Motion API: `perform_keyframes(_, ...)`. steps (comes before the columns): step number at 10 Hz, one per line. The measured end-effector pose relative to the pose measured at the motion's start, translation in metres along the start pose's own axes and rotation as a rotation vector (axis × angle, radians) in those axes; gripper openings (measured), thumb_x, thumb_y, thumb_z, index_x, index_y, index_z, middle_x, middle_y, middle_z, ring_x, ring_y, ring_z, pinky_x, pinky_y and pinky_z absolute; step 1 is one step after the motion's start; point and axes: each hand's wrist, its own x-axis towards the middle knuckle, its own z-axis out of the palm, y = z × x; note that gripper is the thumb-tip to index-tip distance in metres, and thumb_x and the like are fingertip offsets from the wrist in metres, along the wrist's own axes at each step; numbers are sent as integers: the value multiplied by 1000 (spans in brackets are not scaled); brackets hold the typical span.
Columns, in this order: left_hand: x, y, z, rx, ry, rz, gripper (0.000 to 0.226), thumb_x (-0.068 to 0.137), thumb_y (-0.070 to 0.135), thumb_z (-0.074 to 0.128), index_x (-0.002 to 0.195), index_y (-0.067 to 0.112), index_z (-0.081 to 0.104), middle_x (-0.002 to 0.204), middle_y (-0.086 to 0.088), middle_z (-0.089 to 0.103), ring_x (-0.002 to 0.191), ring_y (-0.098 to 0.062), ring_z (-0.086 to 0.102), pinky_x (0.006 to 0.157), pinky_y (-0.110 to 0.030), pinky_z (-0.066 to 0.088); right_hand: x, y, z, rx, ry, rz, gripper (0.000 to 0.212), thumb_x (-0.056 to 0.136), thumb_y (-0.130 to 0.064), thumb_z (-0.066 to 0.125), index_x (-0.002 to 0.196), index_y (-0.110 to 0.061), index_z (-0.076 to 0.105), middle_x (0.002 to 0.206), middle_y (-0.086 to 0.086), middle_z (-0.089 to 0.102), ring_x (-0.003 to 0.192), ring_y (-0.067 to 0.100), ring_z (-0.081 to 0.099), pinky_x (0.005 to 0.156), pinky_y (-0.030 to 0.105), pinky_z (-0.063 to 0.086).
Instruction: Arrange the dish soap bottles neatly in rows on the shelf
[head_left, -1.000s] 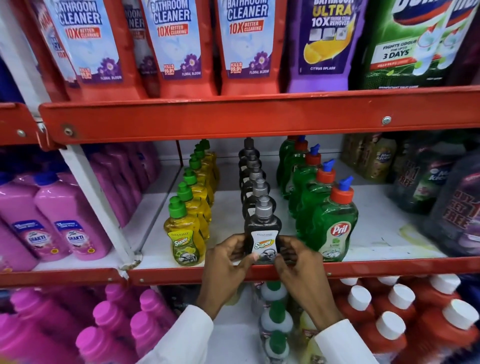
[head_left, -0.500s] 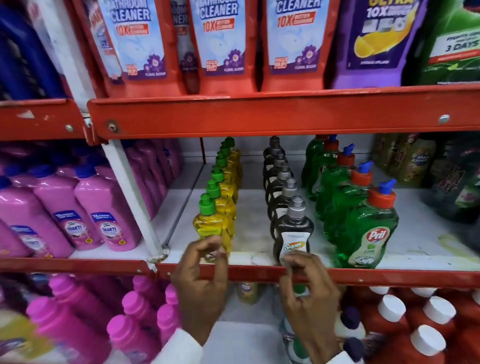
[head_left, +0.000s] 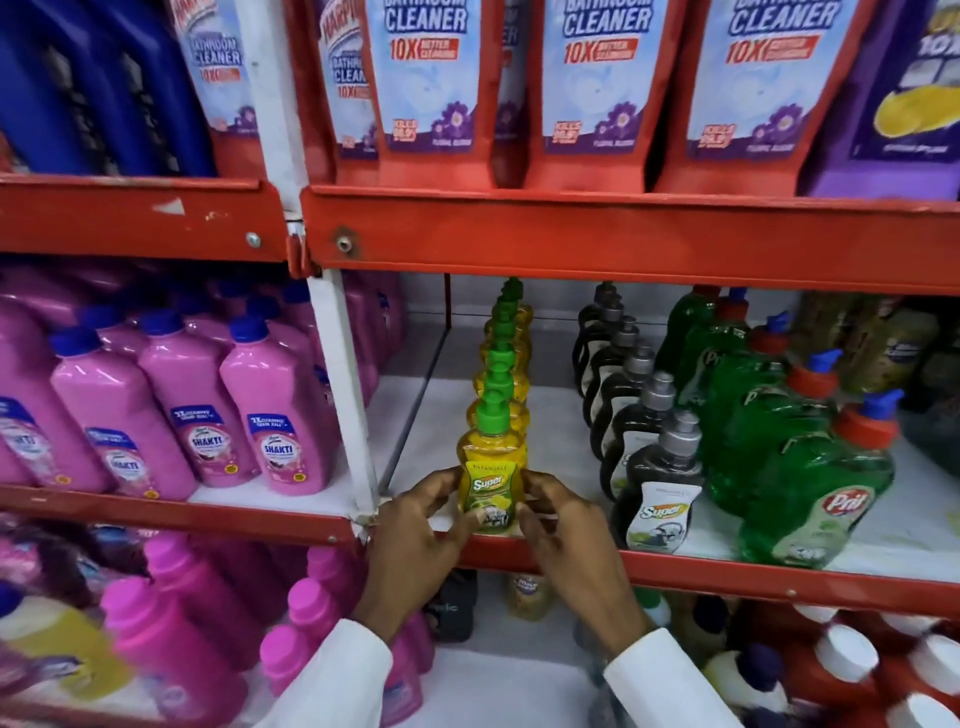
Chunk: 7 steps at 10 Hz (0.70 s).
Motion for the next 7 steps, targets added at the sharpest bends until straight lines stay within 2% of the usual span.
perform_keyframes(1, 1, -2, -1, -14, -17, 27, 38, 78, 28, 74, 114, 35, 68, 100, 36, 72, 100, 5, 70, 93, -25, 57, 0, 3, 0, 31, 6, 57, 32, 90, -21, 65, 121, -26, 65, 107, -9, 77, 94, -2, 71, 87, 24, 58)
perform_keyframes(2, 1, -2, -2, -28, -18, 48, 38, 79, 25, 73, 117, 28, 69, 104, 26, 74, 99, 4, 70, 93, -25, 57, 0, 3, 0, 84, 18, 109, 28, 86, -16, 70, 113, -24, 69, 99, -10, 78, 86, -5, 72, 82, 18, 58)
perform_keyframes(3, 0, 0, -5, -31, -46, 34, 37, 79, 25, 73, 115, 34, 68, 101, 31, 73, 99, 4, 70, 92, -21, 56, -2, 1, 1, 90, 23, 147, 28, 84, -16, 71, 110, -23, 71, 96, -10, 78, 84, -4, 72, 79, 17, 58)
perform_keyframes(4, -1, 0, -6, -28, -44, 37, 40, 79, 27, 73, 119, 26, 69, 107, 18, 76, 99, 4, 70, 93, -28, 58, -4, 1, 2, 128, 26, 165, 28, 82, -12, 71, 109, -23, 71, 94, -8, 78, 82, -3, 73, 76, 14, 58)
perform_keyframes(5, -2, -1, -6, -37, -56, 38, 40, 79, 27, 74, 119, 26, 69, 109, 16, 77, 100, 4, 70, 93, -33, 59, -5, 0, 2, 142, 29, 168, 29, 82, -11, 72, 109, -22, 71, 93, -10, 77, 81, -4, 72, 74, 13, 58)
perform_keyframes(6, -4, 1, -9, -33, -53, 46, 46, 79, 31, 75, 124, 30, 66, 117, 13, 74, 108, 3, 68, 97, -37, 57, -11, -5, -3, 191, 41, 181, 31, 83, -12, 74, 112, -23, 70, 97, -10, 77, 84, -4, 73, 78, 18, 60)
perform_keyframes(7, -8, 12, -13, 94, 93, 145, 62, 79, 43, 75, 135, 24, 59, 132, 5, 68, 120, -6, 62, 107, -27, 48, -28, -8, -17, 251, 255, 135, 33, 83, -12, 76, 109, -30, 70, 101, -14, 78, 86, -2, 73, 78, 20, 61)
